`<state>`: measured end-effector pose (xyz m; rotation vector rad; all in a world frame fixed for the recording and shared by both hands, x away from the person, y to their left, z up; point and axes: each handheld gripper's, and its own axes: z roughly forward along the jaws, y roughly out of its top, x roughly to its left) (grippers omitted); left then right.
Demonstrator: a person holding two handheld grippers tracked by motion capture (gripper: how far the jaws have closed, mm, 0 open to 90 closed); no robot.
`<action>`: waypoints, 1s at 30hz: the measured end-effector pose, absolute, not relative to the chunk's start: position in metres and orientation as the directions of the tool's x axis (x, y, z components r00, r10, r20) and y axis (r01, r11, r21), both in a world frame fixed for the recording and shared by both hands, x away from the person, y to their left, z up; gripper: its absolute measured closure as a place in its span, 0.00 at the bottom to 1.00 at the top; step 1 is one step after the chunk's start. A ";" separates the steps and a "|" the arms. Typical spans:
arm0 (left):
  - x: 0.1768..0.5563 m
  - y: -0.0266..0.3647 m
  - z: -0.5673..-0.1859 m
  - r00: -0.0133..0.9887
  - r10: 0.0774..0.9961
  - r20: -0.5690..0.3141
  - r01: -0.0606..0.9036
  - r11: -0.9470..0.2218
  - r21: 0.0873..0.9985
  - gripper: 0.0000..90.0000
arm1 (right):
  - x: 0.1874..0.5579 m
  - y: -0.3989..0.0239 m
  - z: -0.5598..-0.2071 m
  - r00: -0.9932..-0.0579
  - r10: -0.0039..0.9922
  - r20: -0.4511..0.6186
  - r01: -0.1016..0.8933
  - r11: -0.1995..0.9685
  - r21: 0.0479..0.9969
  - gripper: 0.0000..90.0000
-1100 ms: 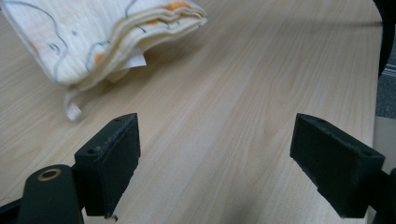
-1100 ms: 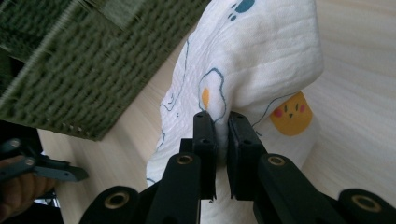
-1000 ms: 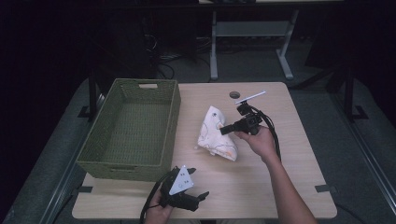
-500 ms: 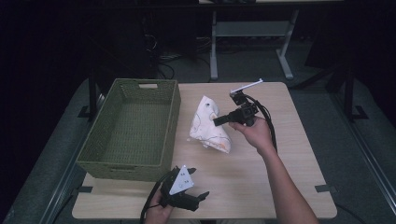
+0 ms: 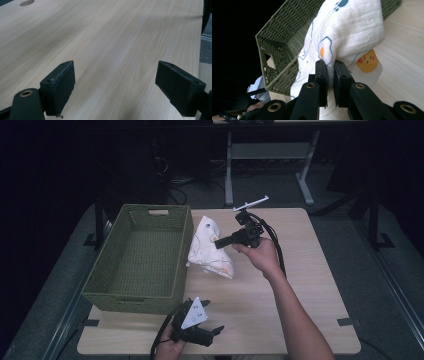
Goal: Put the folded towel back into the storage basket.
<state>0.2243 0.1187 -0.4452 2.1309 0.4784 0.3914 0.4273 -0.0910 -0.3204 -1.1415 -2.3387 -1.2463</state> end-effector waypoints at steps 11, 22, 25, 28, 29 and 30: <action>0.224 0.120 -0.444 0.875 0.472 0.108 0.184 -0.531 0.827 0.18 | 0.432 -0.062 -0.302 -0.685 0.488 0.541 0.720 0.342 0.603 0.92; 0.223 0.119 -0.444 0.877 0.469 0.108 0.181 -0.530 0.829 0.18 | 0.437 -0.029 -0.292 -0.704 0.454 0.546 0.706 0.369 0.605 0.92; 0.223 0.119 -0.444 0.879 0.464 0.110 0.178 -0.533 0.827 0.18 | 0.438 -0.020 -0.292 -0.709 0.447 0.546 0.703 0.381 0.601 0.92; 0.223 0.119 -0.444 0.877 0.468 0.107 0.179 -0.527 0.831 0.18 | 0.439 -0.011 -0.290 -0.712 0.439 0.549 0.701 0.389 0.598 0.92; 0.223 0.120 -0.444 0.877 0.468 0.107 0.180 -0.526 0.831 0.18 | 0.439 -0.008 -0.290 -0.715 0.435 0.546 0.697 0.395 0.598 0.92; 0.223 0.120 -0.444 0.876 0.470 0.105 0.181 -0.525 0.832 0.18 | 0.440 -0.005 -0.290 -0.716 0.430 0.549 0.697 0.399 0.597 0.92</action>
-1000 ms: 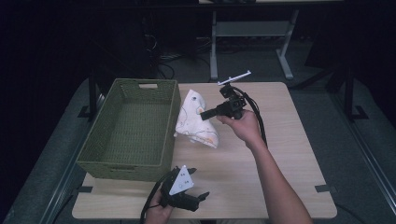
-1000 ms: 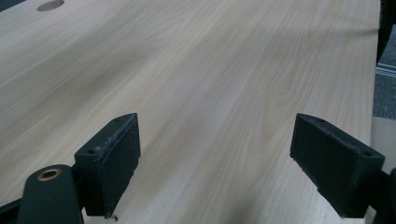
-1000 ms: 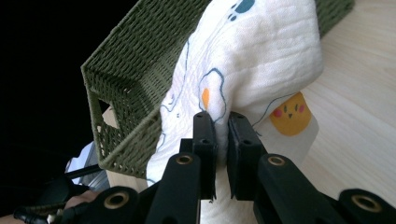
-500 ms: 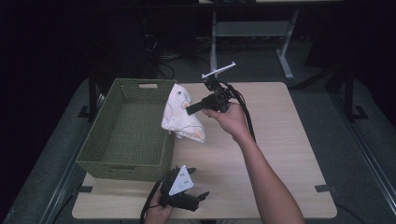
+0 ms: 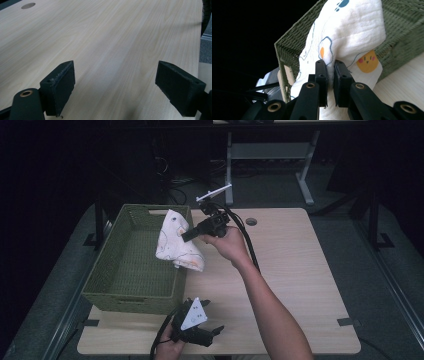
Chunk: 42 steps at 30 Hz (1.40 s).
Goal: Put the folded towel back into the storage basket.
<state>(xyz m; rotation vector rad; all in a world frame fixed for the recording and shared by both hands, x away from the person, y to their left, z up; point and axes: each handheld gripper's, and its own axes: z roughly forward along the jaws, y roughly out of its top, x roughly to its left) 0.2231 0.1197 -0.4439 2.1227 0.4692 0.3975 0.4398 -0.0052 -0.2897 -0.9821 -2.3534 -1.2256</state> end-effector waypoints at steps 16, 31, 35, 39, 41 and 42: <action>0.222 0.120 -0.443 0.878 0.463 0.120 0.167 -0.532 0.830 0.18 | 0.442 0.024 -0.271 -0.740 0.412 0.532 0.673 0.427 0.605 0.92; 0.220 0.120 -0.442 0.880 0.459 0.125 0.153 -0.523 0.839 0.18 | 0.455 0.058 -0.299 -0.716 0.391 0.579 0.697 0.449 0.559 0.92; 0.219 0.121 -0.441 0.881 0.454 0.132 0.147 -0.529 0.836 0.18 | 0.459 0.067 -0.305 -0.709 0.388 0.588 0.703 0.454 0.548 0.92; 0.219 0.122 -0.442 0.881 0.454 0.129 0.147 -0.524 0.839 0.18 | 0.462 0.076 -0.312 -0.703 0.383 0.599 0.707 0.460 0.537 0.92; 0.220 0.122 -0.442 0.883 0.451 0.129 0.147 -0.527 0.837 0.18 | 0.464 0.080 -0.315 -0.701 0.371 0.609 0.708 0.460 0.535 0.92; 0.220 0.122 -0.442 0.882 0.453 0.129 0.147 -0.526 0.838 0.18 | 0.464 0.082 -0.317 -0.699 0.372 0.610 0.710 0.462 0.532 0.92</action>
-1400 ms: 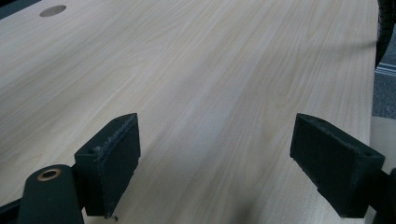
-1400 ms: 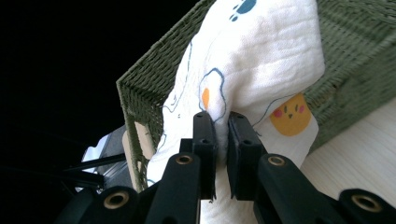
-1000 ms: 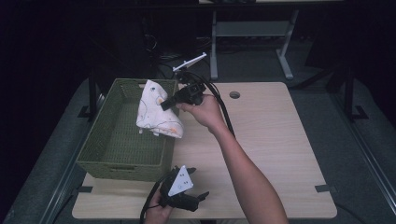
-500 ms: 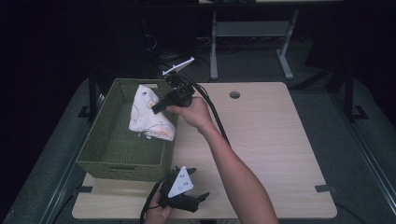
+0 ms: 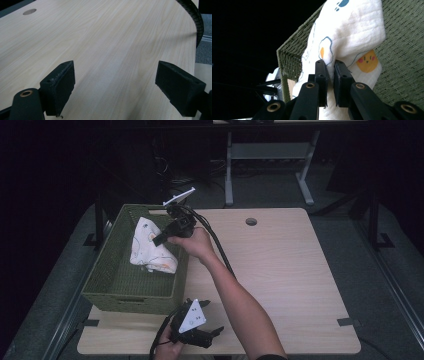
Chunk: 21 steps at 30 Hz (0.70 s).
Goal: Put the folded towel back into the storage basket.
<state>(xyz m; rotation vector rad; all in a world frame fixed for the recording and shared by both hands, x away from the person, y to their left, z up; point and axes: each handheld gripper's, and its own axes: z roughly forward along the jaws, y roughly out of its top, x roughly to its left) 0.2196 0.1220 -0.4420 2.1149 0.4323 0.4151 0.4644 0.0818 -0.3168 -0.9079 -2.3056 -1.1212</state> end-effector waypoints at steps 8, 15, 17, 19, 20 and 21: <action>0.219 0.123 -0.442 0.882 0.454 0.128 0.145 -0.518 0.843 0.18 | 0.470 0.095 -0.330 -0.683 0.376 0.626 0.723 0.469 0.507 0.91; 0.219 0.124 -0.442 0.881 0.454 0.132 0.140 -0.518 0.844 0.18 | 0.475 0.103 -0.340 -0.675 0.385 0.630 0.730 0.475 0.492 0.91; 0.218 0.124 -0.442 0.880 0.457 0.131 0.141 -0.515 0.845 0.18 | 0.475 0.105 -0.341 -0.678 0.381 0.629 0.727 0.475 0.496 0.91; 0.218 0.125 -0.442 0.880 0.457 0.132 0.142 -0.516 0.845 0.18 | 0.475 0.106 -0.341 -0.680 0.383 0.625 0.725 0.475 0.498 0.91; 0.218 0.125 -0.442 0.880 0.457 0.130 0.143 -0.515 0.845 0.18 | 0.476 0.107 -0.341 -0.684 0.387 0.618 0.722 0.476 0.502 0.89; 0.218 0.125 -0.441 0.880 0.457 0.131 0.142 -0.515 0.846 0.18 | 0.476 0.108 -0.340 -0.688 0.394 0.610 0.720 0.474 0.507 0.81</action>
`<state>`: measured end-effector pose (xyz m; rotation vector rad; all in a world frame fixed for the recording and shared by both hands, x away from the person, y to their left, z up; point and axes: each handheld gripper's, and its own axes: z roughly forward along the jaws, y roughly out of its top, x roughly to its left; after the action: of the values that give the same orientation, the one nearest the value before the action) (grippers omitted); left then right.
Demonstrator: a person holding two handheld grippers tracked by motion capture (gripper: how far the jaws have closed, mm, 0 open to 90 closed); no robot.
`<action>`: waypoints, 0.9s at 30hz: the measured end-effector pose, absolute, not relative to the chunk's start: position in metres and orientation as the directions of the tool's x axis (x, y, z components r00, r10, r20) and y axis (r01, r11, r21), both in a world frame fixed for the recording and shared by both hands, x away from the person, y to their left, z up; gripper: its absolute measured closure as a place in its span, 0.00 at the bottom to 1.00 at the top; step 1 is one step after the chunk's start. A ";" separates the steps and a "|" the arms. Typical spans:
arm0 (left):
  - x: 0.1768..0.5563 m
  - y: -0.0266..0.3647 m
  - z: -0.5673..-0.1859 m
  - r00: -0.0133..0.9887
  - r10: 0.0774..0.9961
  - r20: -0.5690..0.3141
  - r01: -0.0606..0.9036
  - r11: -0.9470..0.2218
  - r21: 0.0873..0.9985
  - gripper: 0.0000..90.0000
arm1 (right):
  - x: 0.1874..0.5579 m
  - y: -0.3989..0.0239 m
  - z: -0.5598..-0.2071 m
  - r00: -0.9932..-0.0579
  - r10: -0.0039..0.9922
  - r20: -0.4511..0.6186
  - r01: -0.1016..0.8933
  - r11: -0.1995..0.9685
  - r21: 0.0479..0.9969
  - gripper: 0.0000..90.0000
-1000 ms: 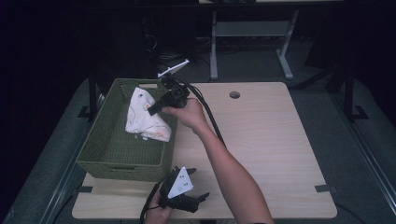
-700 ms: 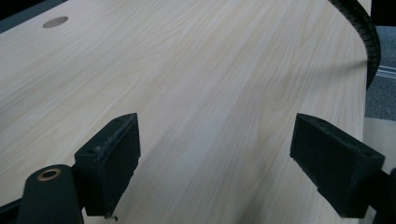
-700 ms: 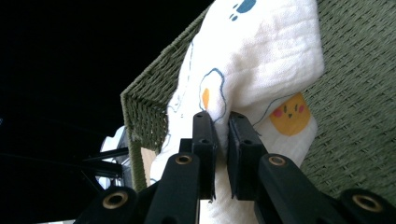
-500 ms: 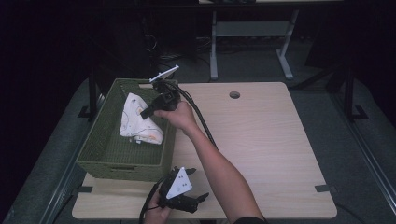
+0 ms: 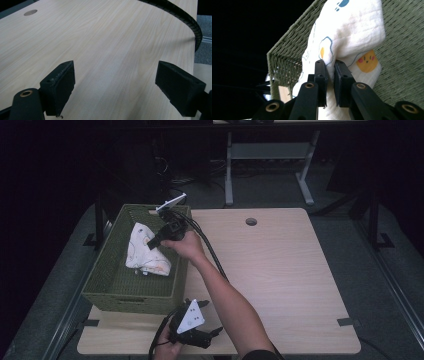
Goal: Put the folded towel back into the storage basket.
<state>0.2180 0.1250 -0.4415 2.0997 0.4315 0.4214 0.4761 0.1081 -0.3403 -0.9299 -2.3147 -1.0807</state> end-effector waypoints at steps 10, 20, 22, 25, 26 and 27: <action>0.218 0.125 -0.442 0.880 0.458 0.126 0.144 -0.510 0.848 0.18 | 0.481 0.112 -0.352 -0.688 0.472 0.552 0.724 0.502 0.473 0.64; 0.218 0.122 -0.443 0.881 0.457 0.126 0.146 -0.516 0.844 0.18 | 0.479 0.106 -0.351 -0.683 0.458 0.568 0.727 0.502 0.468 0.62; 0.218 0.122 -0.443 0.881 0.456 0.128 0.145 -0.517 0.843 0.18 | 0.478 0.103 -0.350 -0.683 0.456 0.571 0.727 0.501 0.469 0.61; 0.218 0.123 -0.443 0.880 0.456 0.133 0.142 -0.520 0.842 0.18 | 0.477 0.100 -0.348 -0.681 0.451 0.577 0.729 0.493 0.475 0.60; 0.218 0.123 -0.443 0.878 0.460 0.135 0.140 -0.516 0.845 0.18 | 0.477 0.098 -0.347 -0.679 0.450 0.581 0.731 0.494 0.471 0.59; 0.218 0.124 -0.443 0.877 0.463 0.130 0.144 -0.510 0.848 0.18 | 0.476 0.097 -0.347 -0.683 0.446 0.579 0.727 0.496 0.475 0.59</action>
<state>0.2177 0.1237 -0.4430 2.0946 0.4382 0.4258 0.4762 0.0973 -0.3467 -0.9751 -2.3633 -1.0152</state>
